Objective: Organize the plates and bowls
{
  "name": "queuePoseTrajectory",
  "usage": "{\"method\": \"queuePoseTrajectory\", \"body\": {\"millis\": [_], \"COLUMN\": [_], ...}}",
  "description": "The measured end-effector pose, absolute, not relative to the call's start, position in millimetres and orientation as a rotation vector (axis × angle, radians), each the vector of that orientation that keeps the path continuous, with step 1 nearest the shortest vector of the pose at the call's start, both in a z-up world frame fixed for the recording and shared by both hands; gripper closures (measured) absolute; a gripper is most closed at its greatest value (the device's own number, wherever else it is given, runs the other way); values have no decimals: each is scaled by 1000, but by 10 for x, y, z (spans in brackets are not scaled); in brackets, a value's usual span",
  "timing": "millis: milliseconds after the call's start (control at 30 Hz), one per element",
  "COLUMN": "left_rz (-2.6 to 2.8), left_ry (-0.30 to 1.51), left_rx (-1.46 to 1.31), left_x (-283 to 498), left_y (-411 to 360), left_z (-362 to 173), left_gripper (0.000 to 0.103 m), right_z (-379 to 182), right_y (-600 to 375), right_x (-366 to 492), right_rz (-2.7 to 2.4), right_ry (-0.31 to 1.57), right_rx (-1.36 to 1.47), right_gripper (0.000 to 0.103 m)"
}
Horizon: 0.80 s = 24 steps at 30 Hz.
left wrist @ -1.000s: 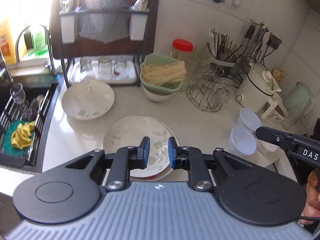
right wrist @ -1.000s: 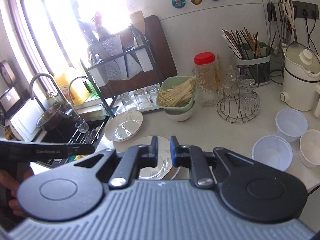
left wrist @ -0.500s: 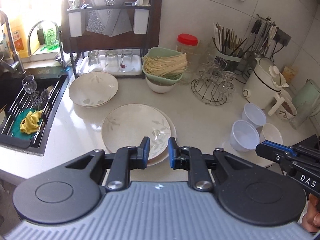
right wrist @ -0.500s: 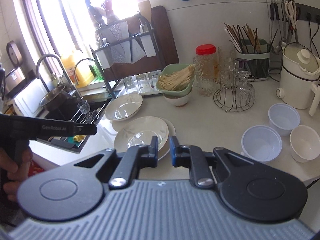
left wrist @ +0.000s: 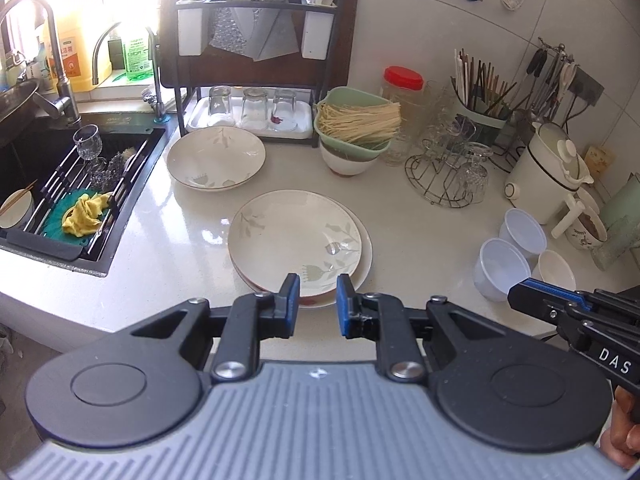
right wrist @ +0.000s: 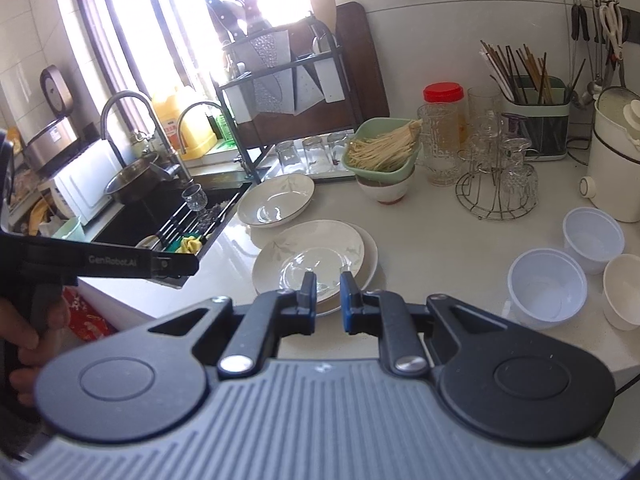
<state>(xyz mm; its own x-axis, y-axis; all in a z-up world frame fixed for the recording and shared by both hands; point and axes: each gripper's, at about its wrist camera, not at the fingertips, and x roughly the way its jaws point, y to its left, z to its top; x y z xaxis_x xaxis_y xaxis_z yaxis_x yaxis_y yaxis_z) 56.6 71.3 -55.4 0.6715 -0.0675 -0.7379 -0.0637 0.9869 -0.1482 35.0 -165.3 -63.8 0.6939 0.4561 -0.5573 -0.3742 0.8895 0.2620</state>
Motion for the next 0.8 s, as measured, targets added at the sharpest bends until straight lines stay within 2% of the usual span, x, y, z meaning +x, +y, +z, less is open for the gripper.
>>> {"method": "queuePoseTrajectory", "body": {"millis": [333,800], "left_rz": [2,15], "left_ry": [829,894], "left_rx": [-176,-213], "left_x": [758,1470], "left_y": [952,1611], "left_z": [-572,-791], "left_gripper": [82,82], "right_z": [-686,-779], "right_y": [-1475,-1064], "right_x": [552,1195], "right_rz": [467,426], "right_ry": [669,715], "right_rx": [142,151], "right_gripper": [87,87]}}
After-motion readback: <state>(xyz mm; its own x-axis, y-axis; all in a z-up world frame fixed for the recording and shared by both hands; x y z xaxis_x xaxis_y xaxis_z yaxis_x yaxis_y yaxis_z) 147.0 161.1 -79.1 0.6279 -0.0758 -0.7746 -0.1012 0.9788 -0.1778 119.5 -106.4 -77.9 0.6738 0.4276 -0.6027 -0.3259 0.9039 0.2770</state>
